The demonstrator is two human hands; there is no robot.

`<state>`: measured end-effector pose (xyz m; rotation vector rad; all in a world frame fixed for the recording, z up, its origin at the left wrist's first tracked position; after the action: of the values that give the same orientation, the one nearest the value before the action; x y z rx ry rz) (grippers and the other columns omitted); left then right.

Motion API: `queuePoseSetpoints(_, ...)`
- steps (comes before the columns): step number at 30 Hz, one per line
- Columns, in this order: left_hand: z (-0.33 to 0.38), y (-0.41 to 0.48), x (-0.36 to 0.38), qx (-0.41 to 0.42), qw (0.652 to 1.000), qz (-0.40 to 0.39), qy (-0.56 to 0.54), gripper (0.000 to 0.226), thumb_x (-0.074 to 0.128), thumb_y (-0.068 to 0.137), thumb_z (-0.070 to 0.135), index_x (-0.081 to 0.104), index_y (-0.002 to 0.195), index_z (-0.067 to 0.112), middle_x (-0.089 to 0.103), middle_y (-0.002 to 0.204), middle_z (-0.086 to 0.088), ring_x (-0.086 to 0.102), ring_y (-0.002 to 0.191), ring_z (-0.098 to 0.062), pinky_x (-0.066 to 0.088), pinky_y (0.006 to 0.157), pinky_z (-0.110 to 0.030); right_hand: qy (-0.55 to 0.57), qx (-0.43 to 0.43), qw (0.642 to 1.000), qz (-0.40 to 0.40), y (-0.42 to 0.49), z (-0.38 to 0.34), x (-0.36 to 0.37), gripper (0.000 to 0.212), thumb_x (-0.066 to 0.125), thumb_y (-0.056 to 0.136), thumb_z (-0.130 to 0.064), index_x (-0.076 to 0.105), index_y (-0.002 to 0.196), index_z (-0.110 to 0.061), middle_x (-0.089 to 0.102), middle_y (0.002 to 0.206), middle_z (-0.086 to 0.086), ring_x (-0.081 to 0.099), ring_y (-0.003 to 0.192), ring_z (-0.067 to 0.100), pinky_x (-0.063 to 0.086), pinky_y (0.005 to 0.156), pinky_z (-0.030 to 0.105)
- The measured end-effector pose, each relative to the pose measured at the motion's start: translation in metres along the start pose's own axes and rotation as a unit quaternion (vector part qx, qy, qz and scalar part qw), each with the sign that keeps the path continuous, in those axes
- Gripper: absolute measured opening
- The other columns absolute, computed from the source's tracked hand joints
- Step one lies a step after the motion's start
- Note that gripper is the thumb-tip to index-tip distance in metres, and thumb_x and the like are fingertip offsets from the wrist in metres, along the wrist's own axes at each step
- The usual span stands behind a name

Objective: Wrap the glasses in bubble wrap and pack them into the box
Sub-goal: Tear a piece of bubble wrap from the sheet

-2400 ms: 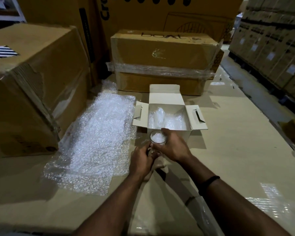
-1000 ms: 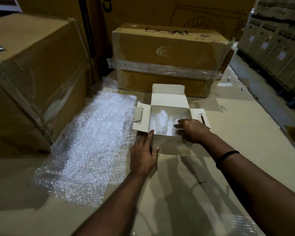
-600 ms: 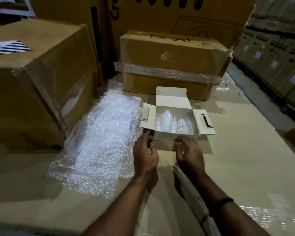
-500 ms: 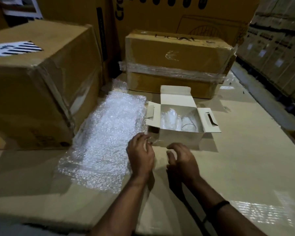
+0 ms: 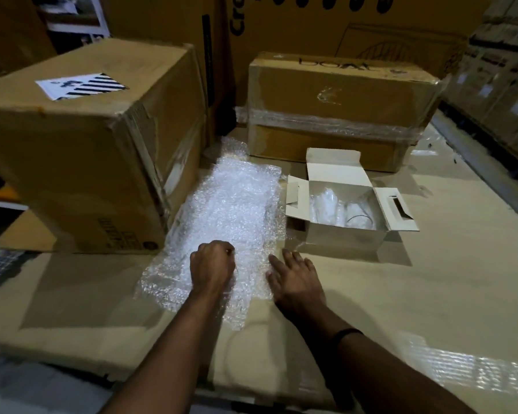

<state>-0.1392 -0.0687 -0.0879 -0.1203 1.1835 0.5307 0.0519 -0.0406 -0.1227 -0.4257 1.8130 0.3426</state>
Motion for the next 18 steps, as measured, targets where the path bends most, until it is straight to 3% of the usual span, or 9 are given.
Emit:
queuePoseSetpoints(2,0.004,0.002,0.002,0.015,0.999,-0.041,0.008,0.037,0.062,0.085,0.056,0.071,0.11,0.031,0.068,0.118,0.008,0.057,0.114,-0.022,0.037,0.089,-0.038,-0.009,0.001,1.0,0.004,0.001,0.001,0.001,0.057,0.021,0.096,-0.055,0.032,0.148,-0.034,0.025,0.159,0.005,0.019,0.147,0.024,0.012,0.117,0.042)
queuePoseSetpoints(4,0.011,0.002,0.005,0.024,0.994,-0.096,0.051,0.055,0.061,0.078,0.07,0.064,0.12,0.034,0.059,0.13,0.011,0.048,0.123,-0.02,0.033,0.094,-0.041,-0.017,0.006,1.0,0.009,0.002,0.0,0.001,0.058,0.019,0.095,-0.055,0.032,0.148,-0.035,0.026,0.159,0.004,0.02,0.147,0.023,0.013,0.117,0.042)
queuePoseSetpoints(6,0.016,0.002,0.005,0.026,0.993,-0.101,0.063,0.045,0.062,0.081,0.062,0.066,0.116,0.034,0.058,0.129,0.011,0.047,0.122,-0.021,0.032,0.096,-0.042,-0.019,0.01,1.0,0.014,0.001,-0.001,0.002,0.06,0.017,0.092,-0.056,0.034,0.147,-0.035,0.028,0.158,0.004,0.021,0.146,0.023,0.014,0.116,0.041)
queuePoseSetpoints(10,0.013,0.004,-0.003,0.014,0.999,-0.032,-0.005,0.019,0.058,0.091,0.033,0.073,0.099,0.026,0.07,0.107,0.006,0.057,0.109,-0.024,0.035,0.09,-0.04,-0.017,0.018,0.999,0.032,0.002,-0.002,0.002,0.063,0.016,0.09,-0.057,0.039,0.145,-0.036,0.032,0.157,0.003,0.025,0.145,0.023,0.016,0.115,0.041)
queuePoseSetpoints(14,0.016,0.002,-0.006,0.049,0.999,0.002,-0.013,0.022,0.058,0.093,0.039,0.073,0.096,0.024,0.071,0.101,0.004,0.059,0.103,-0.025,0.035,0.086,-0.038,-0.017,0.019,0.999,0.03,0.0,-0.004,0.001,0.068,0.009,0.087,-0.059,0.036,0.146,-0.037,0.029,0.158,0.002,0.022,0.146,0.02,0.014,0.116,0.039)
queuePoseSetpoints(18,0.019,0.0,-0.002,0.05,0.998,-0.033,0.011,0.034,0.051,0.094,0.051,0.07,0.101,0.024,0.068,0.109,0.003,0.056,0.105,-0.024,0.036,0.087,-0.039,-0.011,0.021,0.999,0.026,0.001,-0.003,0.002,0.056,0.024,0.095,-0.055,0.035,0.147,-0.037,0.026,0.159,0.001,0.02,0.146,0.02,0.012,0.117,0.039)
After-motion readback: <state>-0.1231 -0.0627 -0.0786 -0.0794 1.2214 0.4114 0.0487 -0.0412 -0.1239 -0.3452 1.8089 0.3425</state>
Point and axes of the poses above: each hand's wrist, its own y-axis towards the middle knuckle, its own x-axis out of the palm, z = x × y, the point moved 2 cm from there along y, towards the middle knuckle
